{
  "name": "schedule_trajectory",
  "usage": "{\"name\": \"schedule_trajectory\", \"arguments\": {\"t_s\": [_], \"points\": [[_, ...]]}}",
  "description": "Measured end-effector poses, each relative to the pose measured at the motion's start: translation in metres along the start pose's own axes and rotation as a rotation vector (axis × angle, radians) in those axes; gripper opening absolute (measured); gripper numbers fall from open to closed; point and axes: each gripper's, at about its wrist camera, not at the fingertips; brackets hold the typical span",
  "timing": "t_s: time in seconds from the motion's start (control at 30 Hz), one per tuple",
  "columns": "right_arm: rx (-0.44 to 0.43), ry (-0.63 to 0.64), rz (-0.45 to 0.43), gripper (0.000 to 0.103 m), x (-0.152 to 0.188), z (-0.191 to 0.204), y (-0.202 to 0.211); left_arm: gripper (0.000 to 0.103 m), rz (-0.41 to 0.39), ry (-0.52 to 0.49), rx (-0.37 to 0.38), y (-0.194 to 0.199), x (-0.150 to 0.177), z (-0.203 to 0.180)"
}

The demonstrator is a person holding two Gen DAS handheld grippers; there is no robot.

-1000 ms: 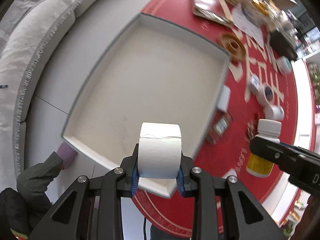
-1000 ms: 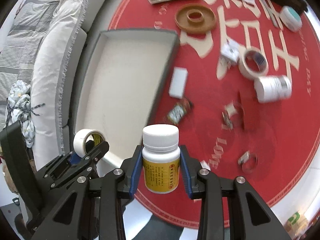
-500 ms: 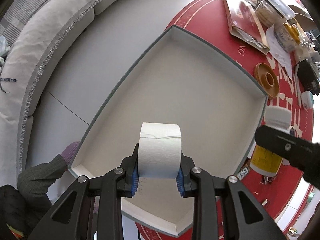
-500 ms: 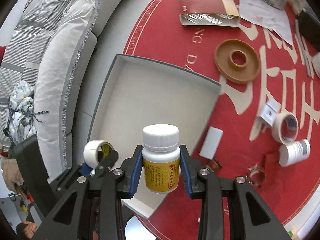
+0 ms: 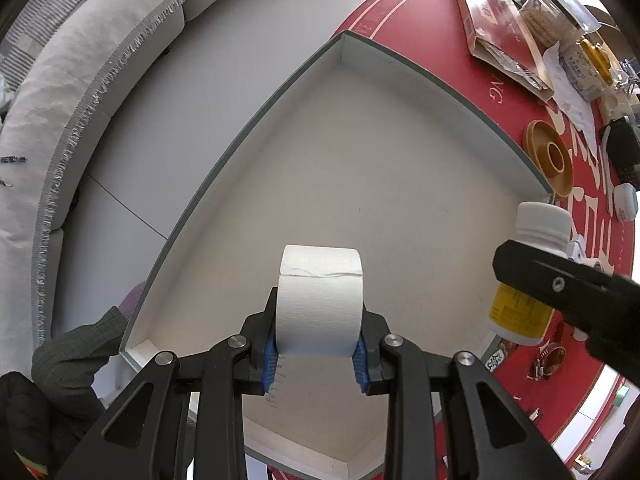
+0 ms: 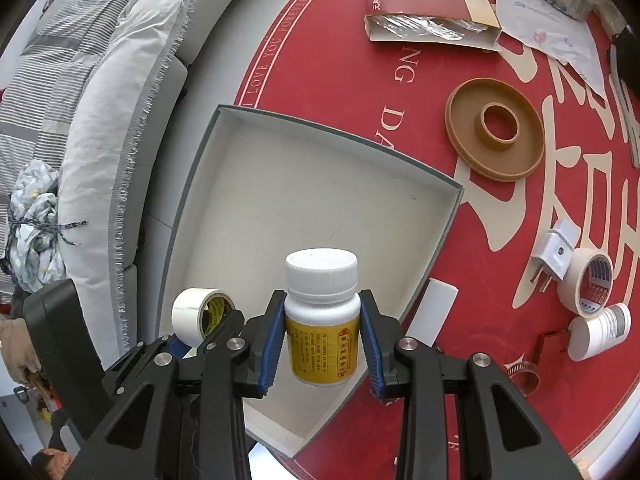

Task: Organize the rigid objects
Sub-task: 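Carry the tape roll with the left tool while the right tool carries the pill bottle over the tray, then open the left tool to drop the tape roll in the tray while the right tool releases the bottle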

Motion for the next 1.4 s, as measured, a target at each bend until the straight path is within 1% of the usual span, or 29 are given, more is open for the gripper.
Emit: {"name": "schedule_trajectory", "arguments": {"t_s": [0.23,0.27,0.57,0.6,0.67,0.7,0.73,0.77,0.8,0.83,0.87,0.93,1.07,1.13,1.23,1.3,1.4], "points": [[0.007,-0.004,0.013,0.037,-0.002,0.004,-0.011,0.032,0.033,0.008,-0.005,-0.012,0.002,-0.004],[0.02,-0.001,0.021,0.037,-0.003,0.004,-0.012,0.032,0.035,0.008,-0.005,-0.014,0.003,-0.004],[0.035,-0.007,0.018,0.037,-0.005,-0.003,-0.022,0.034,0.043,-0.001,-0.024,-0.026,0.002,-0.008],[0.043,-0.003,0.007,0.037,-0.005,-0.003,-0.022,0.036,0.039,-0.003,-0.025,-0.025,0.002,-0.009],[0.045,-0.003,0.004,0.038,-0.005,-0.004,-0.022,0.055,0.033,-0.013,-0.033,-0.025,0.002,-0.011],[0.041,-0.008,0.008,0.042,-0.005,-0.005,-0.023,0.074,0.028,-0.013,-0.035,-0.025,0.002,-0.011],[0.036,-0.013,0.008,0.062,-0.006,-0.005,-0.023,0.085,0.021,-0.009,-0.034,-0.024,0.001,-0.011],[0.015,-0.02,-0.002,0.082,-0.006,-0.005,-0.022,0.086,0.01,-0.005,-0.033,-0.023,0.0,-0.01],[0.014,-0.022,-0.01,0.083,-0.006,-0.007,-0.02,0.089,0.004,-0.004,-0.036,-0.022,-0.001,-0.009],[0.022,-0.014,-0.016,0.083,-0.006,-0.006,-0.017,0.097,-0.001,-0.008,-0.046,-0.023,-0.001,-0.009],[0.028,-0.004,-0.018,0.083,-0.006,-0.006,-0.015,0.101,-0.008,-0.011,-0.058,-0.023,-0.001,-0.009],[0.037,0.0,-0.022,0.083,-0.006,-0.008,-0.009,0.103,-0.018,-0.008,-0.06,-0.022,-0.002,-0.007],[0.082,-0.012,-0.044,0.084,-0.003,-0.024,0.008,0.103,-0.001,-0.012,-0.061,-0.02,0.003,-0.004],[0.146,-0.028,-0.061,0.084,-0.006,-0.041,0.016,0.103,0.003,-0.019,-0.057,-0.016,0.007,-0.005],[0.258,-0.079,-0.076,0.084,-0.02,-0.075,0.02,0.103,0.012,-0.031,-0.039,-0.011,0.011,-0.01],[0.309,-0.104,-0.079,0.084,-0.03,-0.094,0.02,0.103,0.015,-0.044,-0.024,-0.004,0.013,-0.012],[0.344,-0.121,-0.084,0.084,-0.043,-0.112,0.016,0.103,0.013,-0.067,-0.004,0.002,0.015,-0.02]]}}
Point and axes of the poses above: each gripper's, at about its wrist camera, not at the fingertips, and y roughly against the way its jaws point, z to its left, x to its underside, and after that the axes turned 11 degrees about -z, right-handed
